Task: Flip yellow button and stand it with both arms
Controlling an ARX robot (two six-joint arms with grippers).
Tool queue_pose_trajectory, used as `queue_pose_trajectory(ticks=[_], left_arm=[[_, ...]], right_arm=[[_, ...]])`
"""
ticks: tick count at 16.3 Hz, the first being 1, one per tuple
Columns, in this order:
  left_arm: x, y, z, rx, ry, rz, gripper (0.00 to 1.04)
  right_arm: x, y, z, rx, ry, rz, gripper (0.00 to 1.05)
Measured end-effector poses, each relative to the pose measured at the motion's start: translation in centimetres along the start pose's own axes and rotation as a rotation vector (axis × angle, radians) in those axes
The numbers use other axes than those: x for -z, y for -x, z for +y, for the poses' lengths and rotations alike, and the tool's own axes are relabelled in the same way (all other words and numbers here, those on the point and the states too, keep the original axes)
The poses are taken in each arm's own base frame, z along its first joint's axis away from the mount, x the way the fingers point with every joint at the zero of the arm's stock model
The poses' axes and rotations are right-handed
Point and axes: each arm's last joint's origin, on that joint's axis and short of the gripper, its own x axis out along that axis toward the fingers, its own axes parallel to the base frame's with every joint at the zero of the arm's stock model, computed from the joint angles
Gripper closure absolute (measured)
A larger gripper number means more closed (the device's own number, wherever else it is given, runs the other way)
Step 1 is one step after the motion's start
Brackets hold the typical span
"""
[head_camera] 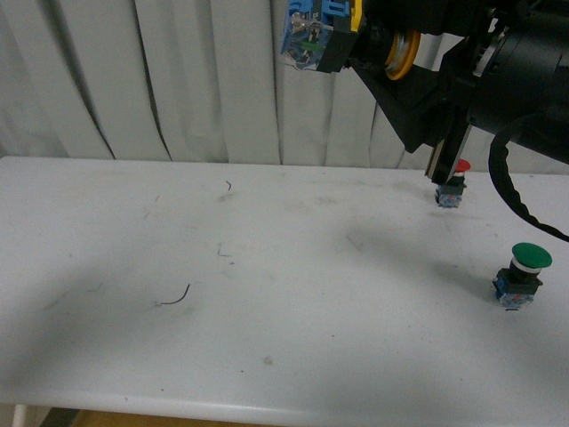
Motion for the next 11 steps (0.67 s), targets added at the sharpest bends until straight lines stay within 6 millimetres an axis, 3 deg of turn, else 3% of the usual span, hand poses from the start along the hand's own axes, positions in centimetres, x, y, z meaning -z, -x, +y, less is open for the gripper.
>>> queue_pose_trajectory(ticks=[1, 4, 7, 9, 10, 11], left_arm=[[-0.7, 1.6, -1.7, -0.134, -0.16, -0.107, 0.17], [0.5, 4.4, -3.4, -0.401, -0.247, -0.204, 0.44], [2.6, 4.3, -4.0, -0.402, -0.264, -0.203, 0.69], [4.3, 4.3, -4.1, -0.416, -0.259, -0.193, 0.96], [4.5, 4.4, -4.3, -0.412, -0.261, -0.204, 1.03], [4.9, 4.4, -4.5, -0.409, -0.268, -0.211, 1.03]], right_arm=[[0.0, 0.0, 0.0, 0.0, 0.001, 0.002, 0.71], [0.2, -0.1, 0.0, -0.001, 0.0, 0.006, 0.71], [0.4, -0.2, 0.0, -0.003, -0.001, 0.014, 0.71], [0.4, -0.2, 0.0, -0.003, 0.004, 0.014, 0.71], [0.4, -0.2, 0.0, -0.003, 0.006, 0.013, 0.71], [0.4, -0.2, 0.0, -0.003, 0.006, 0.014, 0.71]])
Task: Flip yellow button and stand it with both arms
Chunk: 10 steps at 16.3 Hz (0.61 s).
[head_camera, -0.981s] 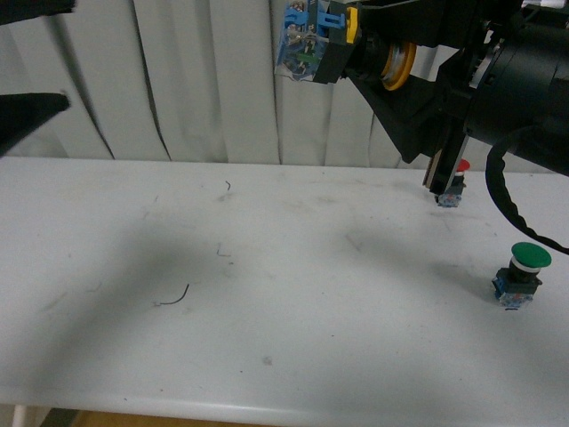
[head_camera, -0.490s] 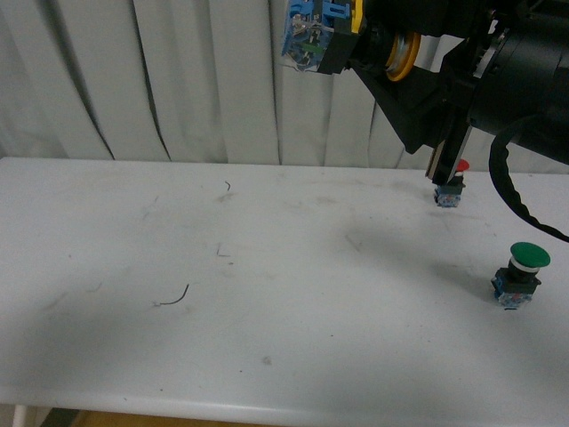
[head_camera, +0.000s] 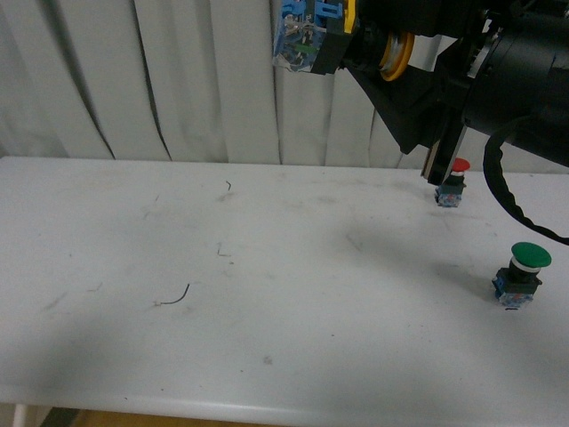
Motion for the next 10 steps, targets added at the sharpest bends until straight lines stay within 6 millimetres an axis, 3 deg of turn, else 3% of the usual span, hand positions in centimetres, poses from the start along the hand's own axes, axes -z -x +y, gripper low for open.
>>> queue_pose_trajectory(ticks=[3, 10], left_arm=[[1.4, 0.4, -1.3, 0.024, 0.0, 0.013, 1.03], [2.7, 1.1, -1.1, -0.004, 0.0, 0.011, 1.03]], right_arm=[[0.0, 0.0, 0.0, 0.001, 0.006, 0.003, 0.71], [0.0, -0.1, 0.1, -0.004, 0.02, 0.004, 0.71]])
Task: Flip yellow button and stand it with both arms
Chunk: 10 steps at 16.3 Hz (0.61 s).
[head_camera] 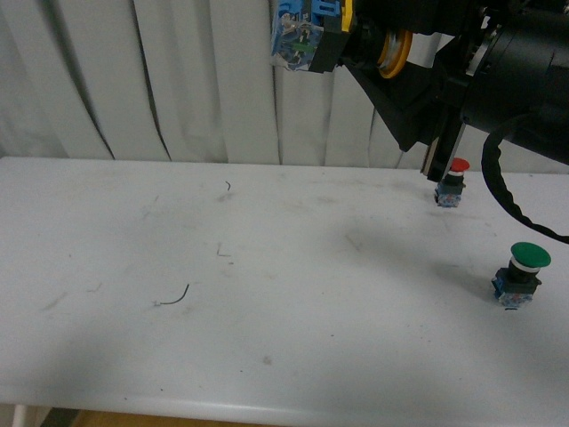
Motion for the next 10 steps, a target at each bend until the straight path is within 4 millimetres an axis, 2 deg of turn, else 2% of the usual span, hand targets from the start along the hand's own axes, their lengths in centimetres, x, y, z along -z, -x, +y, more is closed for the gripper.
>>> queue_pose_trajectory(ticks=[2, 3, 10], left_arm=[[0.75, 0.78, 0.01, -0.001, 0.0, 0.039, 1.03], [0.9, 1.07, 0.02, -0.001, 0.0, -0.006, 1.03], [1.23, 1.04, 0.02, 0.0, 0.0, 0.003, 1.03]], right_arm=[[0.02, -0.04, 0.03, -0.001, 0.0, 0.001, 0.71], [0.01, -0.06, 0.04, -0.002, 0.001, 0.001, 0.71], [0.14, -0.2, 0.05, -0.004, 0.0, 0.005, 0.71]])
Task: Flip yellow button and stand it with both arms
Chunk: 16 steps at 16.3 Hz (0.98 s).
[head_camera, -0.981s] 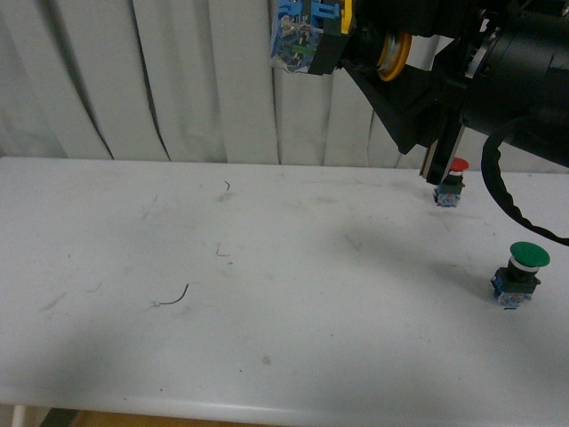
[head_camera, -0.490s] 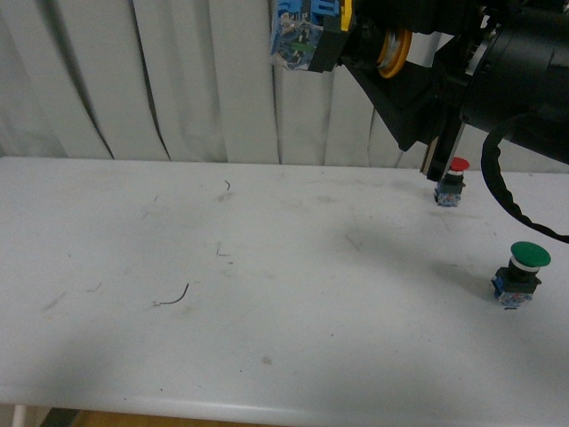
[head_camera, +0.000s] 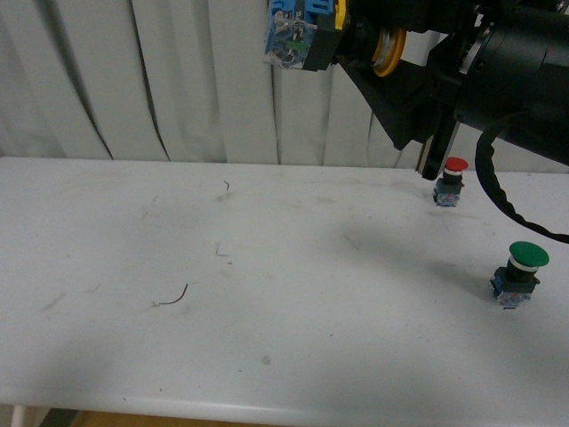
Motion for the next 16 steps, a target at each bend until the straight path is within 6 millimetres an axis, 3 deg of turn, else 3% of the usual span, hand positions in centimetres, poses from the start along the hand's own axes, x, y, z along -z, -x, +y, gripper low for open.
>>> queue_pose_trajectory(ticks=[5, 6, 8, 9, 10, 11, 13, 16], left_arm=[[0.0, 0.0, 0.0, 0.0, 0.0, 0.0, 1.03], [0.0, 0.0, 0.0, 0.0, 0.0, 0.0, 0.97], [0.0, 0.0, 0.0, 0.0, 0.0, 0.0, 0.72], [0.0, 0.0, 0.0, 0.0, 0.0, 0.0, 0.54], [0.0, 0.0, 0.0, 0.0, 0.0, 0.0, 0.18], [0.0, 0.0, 0.0, 0.0, 0.0, 0.0, 0.06], [0.0, 0.0, 0.0, 0.0, 0.0, 0.0, 0.07], [0.0, 0.0, 0.0, 0.0, 0.0, 0.0, 0.07]], right_arm=[[-0.1, 0.0, 0.0, 0.002, 0.009, -0.01, 0.71], [-0.3, 0.2, -0.1, 0.007, 0.04, -0.023, 0.71], [-1.1, 0.7, -0.1, 0.024, 0.156, -0.073, 0.71], [-2.4, 1.6, 0.8, 0.029, 0.3, -0.137, 0.71], [-5.4, 3.1, 3.4, 0.084, 0.658, -0.31, 0.71], [-6.6, 3.6, 3.2, 0.191, 0.739, -0.349, 0.71], [-8.7, 5.0, 1.9, 0.433, 0.848, -0.382, 0.71], [-10.0, 5.7, 1.7, 0.544, 0.904, -0.402, 0.71]])
